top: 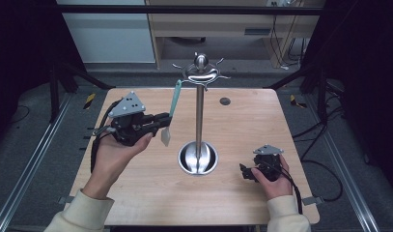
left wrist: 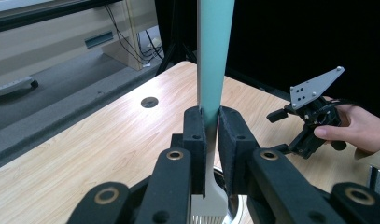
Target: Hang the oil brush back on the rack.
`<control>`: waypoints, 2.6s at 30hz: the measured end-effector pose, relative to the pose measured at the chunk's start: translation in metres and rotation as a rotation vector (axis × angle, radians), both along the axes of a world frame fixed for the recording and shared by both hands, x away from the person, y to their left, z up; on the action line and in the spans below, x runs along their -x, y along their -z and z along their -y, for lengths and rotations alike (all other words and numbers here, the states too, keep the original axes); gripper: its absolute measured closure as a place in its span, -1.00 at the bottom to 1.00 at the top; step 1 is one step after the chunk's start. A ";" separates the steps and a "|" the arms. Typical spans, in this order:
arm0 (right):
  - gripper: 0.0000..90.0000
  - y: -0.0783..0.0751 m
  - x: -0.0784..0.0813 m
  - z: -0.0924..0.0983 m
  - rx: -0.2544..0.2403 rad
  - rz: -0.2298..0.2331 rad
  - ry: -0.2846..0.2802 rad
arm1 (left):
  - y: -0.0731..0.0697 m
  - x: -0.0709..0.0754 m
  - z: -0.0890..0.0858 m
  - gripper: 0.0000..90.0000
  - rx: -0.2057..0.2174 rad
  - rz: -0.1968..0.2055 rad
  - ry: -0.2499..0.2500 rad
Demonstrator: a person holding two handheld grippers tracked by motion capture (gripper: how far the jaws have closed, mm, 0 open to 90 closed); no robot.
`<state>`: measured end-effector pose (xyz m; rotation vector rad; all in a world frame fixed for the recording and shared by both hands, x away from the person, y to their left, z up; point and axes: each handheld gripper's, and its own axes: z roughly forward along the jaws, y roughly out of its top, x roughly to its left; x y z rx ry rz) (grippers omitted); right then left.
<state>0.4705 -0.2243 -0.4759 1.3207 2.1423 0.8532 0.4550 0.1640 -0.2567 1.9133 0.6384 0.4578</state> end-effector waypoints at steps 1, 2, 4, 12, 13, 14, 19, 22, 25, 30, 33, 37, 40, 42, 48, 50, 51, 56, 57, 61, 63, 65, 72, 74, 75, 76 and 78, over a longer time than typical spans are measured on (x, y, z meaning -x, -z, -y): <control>-0.83 0.000 0.000 0.000 0.001 0.000 0.002 | 0.000 0.000 0.000 0.81 0.000 0.000 0.001; -0.83 0.000 0.000 0.000 -0.001 0.000 0.002 | 0.001 -0.001 0.001 0.81 0.000 0.002 0.000; -0.83 0.000 0.000 0.000 0.001 -0.001 0.001 | 0.001 -0.002 0.001 0.81 0.005 0.001 0.002; -0.83 0.000 0.000 0.000 0.000 -0.003 0.001 | 0.002 -0.003 0.001 0.79 0.009 -0.007 0.001; -0.83 0.000 0.000 0.000 -0.001 -0.004 0.001 | 0.002 -0.004 0.000 0.79 0.008 -0.009 0.002; -0.83 0.000 0.000 0.000 -0.001 -0.003 0.001 | 0.002 -0.004 0.000 0.78 0.009 -0.011 0.003; -0.83 0.000 0.000 0.000 -0.002 0.000 0.003 | 0.001 -0.002 -0.001 0.64 0.012 0.001 -0.008; -0.83 0.000 0.000 0.000 -0.003 -0.002 0.004 | -0.001 0.002 -0.002 0.34 -0.004 0.032 -0.029; -0.83 0.000 0.000 0.000 -0.003 -0.001 0.004 | -0.001 0.007 -0.003 -0.05 -0.017 0.053 -0.043; -0.83 0.000 0.001 0.000 -0.003 -0.001 0.005 | 0.007 0.014 -0.009 -0.62 -0.066 0.041 -0.051; -0.83 0.000 0.001 0.000 -0.004 -0.003 0.005 | 0.014 0.020 -0.016 -0.79 -0.059 0.027 -0.069; -0.83 0.000 0.001 0.000 -0.003 -0.003 0.009 | 0.026 0.027 -0.028 -0.83 -0.059 0.014 -0.080; -0.83 0.000 0.001 0.000 0.000 -0.001 0.006 | 0.037 0.031 -0.034 -0.84 -0.069 0.001 -0.088; -0.83 0.000 0.001 0.000 0.000 -0.003 0.005 | 0.043 0.033 -0.037 -0.84 -0.077 0.001 -0.095; -0.83 0.000 0.001 0.000 0.002 -0.006 0.007 | 0.064 0.038 -0.045 -0.85 -0.115 -0.016 -0.103; -0.83 0.000 0.002 0.000 0.001 -0.007 0.006 | 0.072 0.039 -0.048 -0.85 -0.119 -0.025 -0.109; -0.83 0.000 0.002 0.000 0.000 -0.007 0.006 | 0.076 0.039 -0.050 -0.85 -0.120 -0.030 -0.111; -0.83 0.001 0.002 -0.001 0.001 -0.013 0.009 | 0.103 0.038 -0.057 -0.86 -0.164 -0.063 -0.128; -0.83 0.001 0.002 -0.001 0.002 -0.013 0.008 | 0.109 0.038 -0.058 -0.86 -0.164 -0.073 -0.132; -0.83 0.001 0.002 0.000 0.005 -0.012 0.003 | 0.129 0.035 -0.064 -0.86 -0.177 -0.104 -0.145; -0.83 0.002 0.001 0.000 0.009 -0.011 0.003 | 0.138 0.033 -0.068 -0.86 -0.184 -0.115 -0.157; -0.83 0.002 0.002 -0.001 0.007 -0.015 0.005 | 0.147 0.031 -0.072 -0.86 -0.203 -0.122 -0.169; -0.83 0.002 0.002 -0.001 0.005 -0.019 0.009 | 0.173 0.022 -0.089 -0.86 -0.214 -0.156 -0.225; -0.83 0.002 0.001 -0.001 0.008 -0.018 0.009 | 0.181 0.019 -0.095 -0.86 -0.218 -0.167 -0.245; -0.83 0.002 0.001 -0.001 0.009 -0.018 0.009 | 0.185 0.017 -0.098 -0.86 -0.219 -0.170 -0.256; -0.83 0.002 0.001 -0.001 0.009 -0.018 0.008 | 0.188 0.015 -0.101 -0.86 -0.225 -0.174 -0.267; -0.83 0.003 0.001 -0.001 0.011 -0.017 0.009 | 0.196 0.012 -0.108 -0.86 -0.223 -0.192 -0.287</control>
